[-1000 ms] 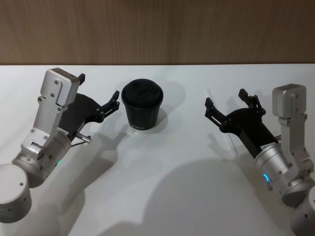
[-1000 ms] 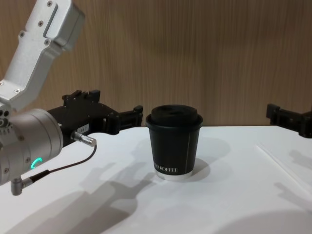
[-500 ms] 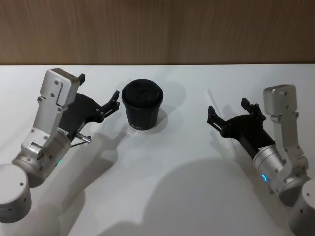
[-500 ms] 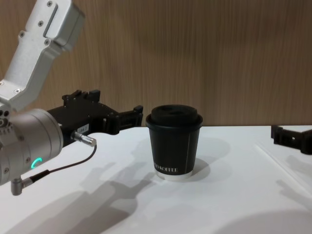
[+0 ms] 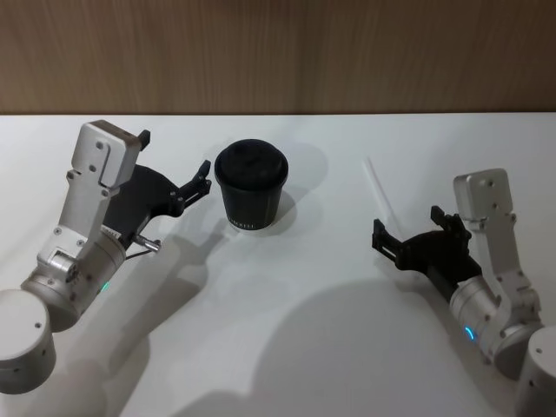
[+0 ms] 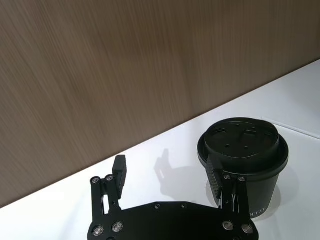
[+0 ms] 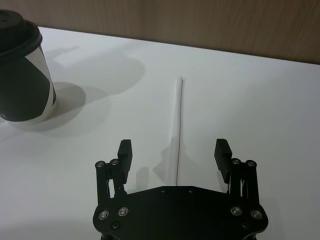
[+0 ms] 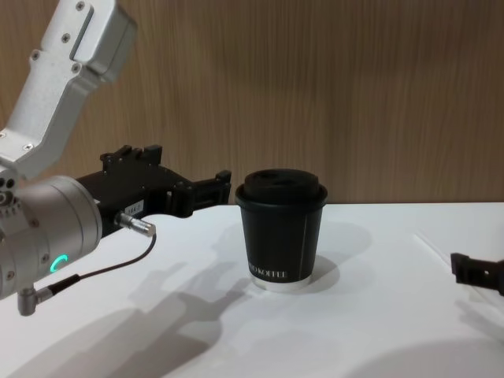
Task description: Pick up the straw with one hand, pass it to the other hand, and insert it into the cup.
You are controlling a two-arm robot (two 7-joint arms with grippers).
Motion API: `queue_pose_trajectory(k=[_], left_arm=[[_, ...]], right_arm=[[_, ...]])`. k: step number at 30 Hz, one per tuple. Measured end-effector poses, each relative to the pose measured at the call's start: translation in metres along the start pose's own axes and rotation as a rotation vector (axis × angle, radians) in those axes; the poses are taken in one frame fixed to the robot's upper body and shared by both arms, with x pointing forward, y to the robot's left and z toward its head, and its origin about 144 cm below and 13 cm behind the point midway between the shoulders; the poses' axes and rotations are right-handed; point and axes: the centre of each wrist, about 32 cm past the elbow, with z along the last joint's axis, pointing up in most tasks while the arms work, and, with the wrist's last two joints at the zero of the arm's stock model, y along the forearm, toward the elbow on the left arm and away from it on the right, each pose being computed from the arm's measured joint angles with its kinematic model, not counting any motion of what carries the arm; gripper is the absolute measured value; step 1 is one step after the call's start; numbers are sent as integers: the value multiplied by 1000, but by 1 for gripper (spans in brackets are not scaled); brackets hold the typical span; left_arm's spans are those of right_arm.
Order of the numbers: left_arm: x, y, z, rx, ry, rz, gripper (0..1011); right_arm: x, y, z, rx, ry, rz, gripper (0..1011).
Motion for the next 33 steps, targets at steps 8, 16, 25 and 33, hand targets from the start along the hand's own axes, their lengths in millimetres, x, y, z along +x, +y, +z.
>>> queue_pose_trajectory(k=[8, 16, 25, 33], left_arm=[[0, 0, 0, 0, 0, 0, 1003], [0, 0, 0, 0, 0, 0, 1003], [0, 0, 0, 0, 0, 0, 1003], [0, 0, 0, 0, 0, 0, 1003]], right_arm=[[3, -4, -4, -38, -2, -10, 1001], [5, -6, -6, -52, -5, -7, 1001], [7, -5, -8, -63, -8, 10, 1001], [9, -4, -10, -72, -9, 15, 986]])
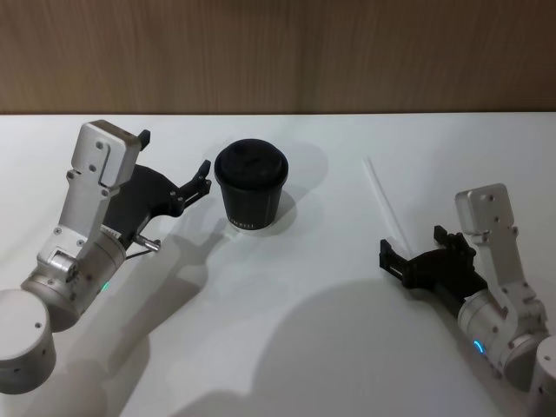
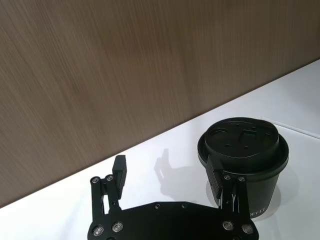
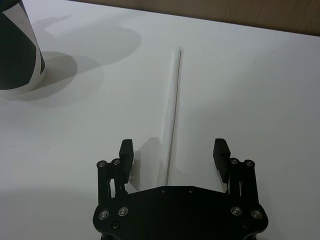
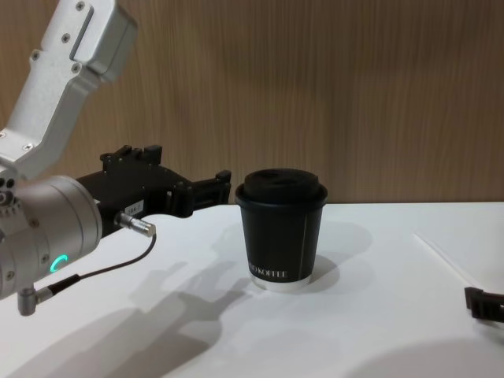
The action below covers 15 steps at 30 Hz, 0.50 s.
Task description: Pick up the straw with one hand, pass it to the other hand, and insert it into the cup.
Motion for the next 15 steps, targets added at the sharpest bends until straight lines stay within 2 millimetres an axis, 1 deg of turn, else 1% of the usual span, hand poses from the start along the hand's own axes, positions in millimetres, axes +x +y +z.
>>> queue_pose_trajectory(k=[1, 2, 5, 6, 8, 9, 12, 14, 15], left_arm=[[0, 0, 0, 0, 0, 0, 1003], [0, 0, 0, 0, 0, 0, 1003], [0, 0, 0, 0, 0, 0, 1003], [0, 0, 0, 0, 0, 0, 1003], [0, 0, 0, 0, 0, 0, 1003], [0, 0, 0, 0, 0, 0, 1003], [0, 0, 0, 0, 0, 0, 1003], [0, 0, 0, 0, 0, 0, 1003], [0, 0, 0, 0, 0, 0, 1003]], right_arm=[[0, 0, 0, -1, 0, 0, 986], [1, 0, -1, -4, 0, 0, 941], [2, 0, -2, -9, 1, -3, 904], [2, 0, -2, -10, 1, -4, 848], [3, 0, -3, -11, 1, -5, 811], [3, 0, -3, -11, 2, -5, 756], [4, 0, -4, -14, 3, -5, 701], [4, 0, -5, -15, 4, -4, 623], [4, 0, -5, -15, 4, -3, 602]])
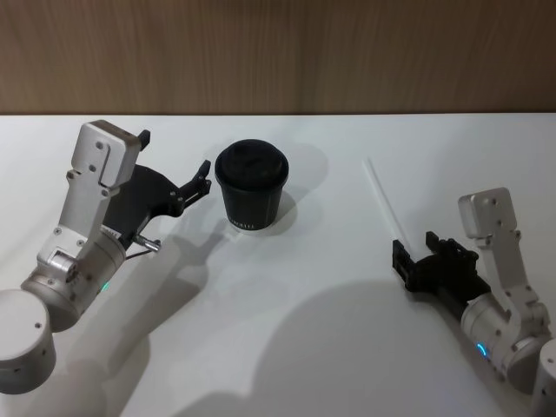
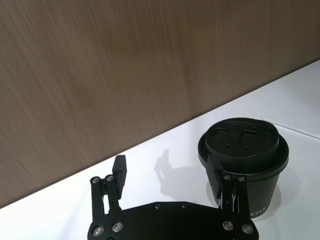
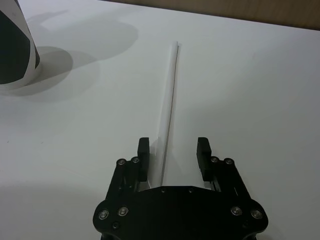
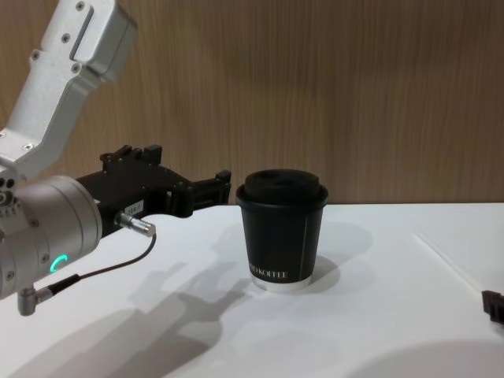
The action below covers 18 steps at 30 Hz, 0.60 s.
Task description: Pick up the straw with one hand, pass it to the other hand, and insert it into the cup.
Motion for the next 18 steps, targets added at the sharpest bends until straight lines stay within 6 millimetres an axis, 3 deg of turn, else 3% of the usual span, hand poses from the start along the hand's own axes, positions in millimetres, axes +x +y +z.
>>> queue_pose_trajectory(k=[4, 7, 18], left_arm=[[0, 0, 0, 0, 0, 0, 1003], [0, 0, 0, 0, 0, 0, 1003], [0, 0, 0, 0, 0, 0, 1003]], right_arm=[[0, 0, -2, -3, 1, 5, 483], [0, -1, -3, -6, 1, 9, 340], [0, -3, -6, -10, -5, 22, 207]])
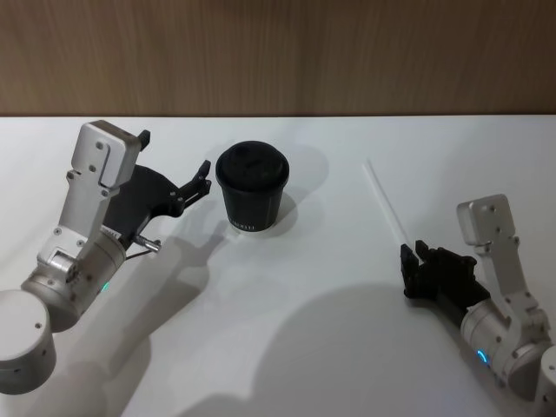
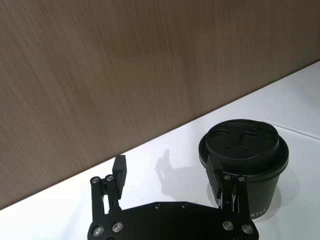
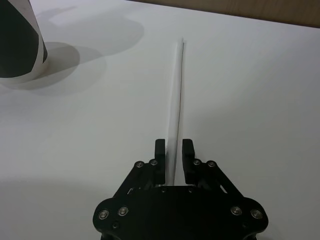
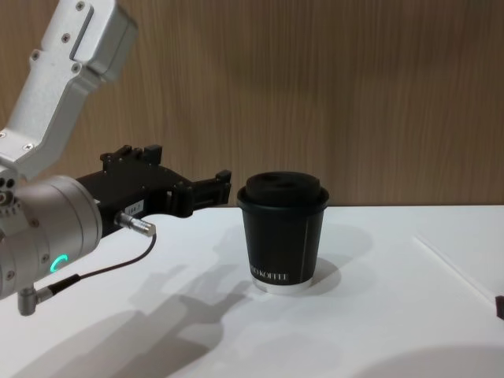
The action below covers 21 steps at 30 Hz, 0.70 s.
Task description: Pick up the straw with one hand, pass it to the other hand, and insert it into the cup.
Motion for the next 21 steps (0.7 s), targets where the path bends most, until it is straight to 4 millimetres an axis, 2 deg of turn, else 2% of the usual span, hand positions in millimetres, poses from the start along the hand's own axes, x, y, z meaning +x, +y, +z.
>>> queue_pose_trajectory(k=[6, 12, 21], left_arm=[[0, 0, 0, 0, 0, 0, 1003], [0, 0, 0, 0, 0, 0, 1003], [0, 0, 0, 0, 0, 0, 1003]], right_arm=[[-1, -1, -1, 8, -7, 7, 160], [-2, -2, -2, 24, -15, 16, 66], [-2, -3, 1, 62, -25, 26, 16]])
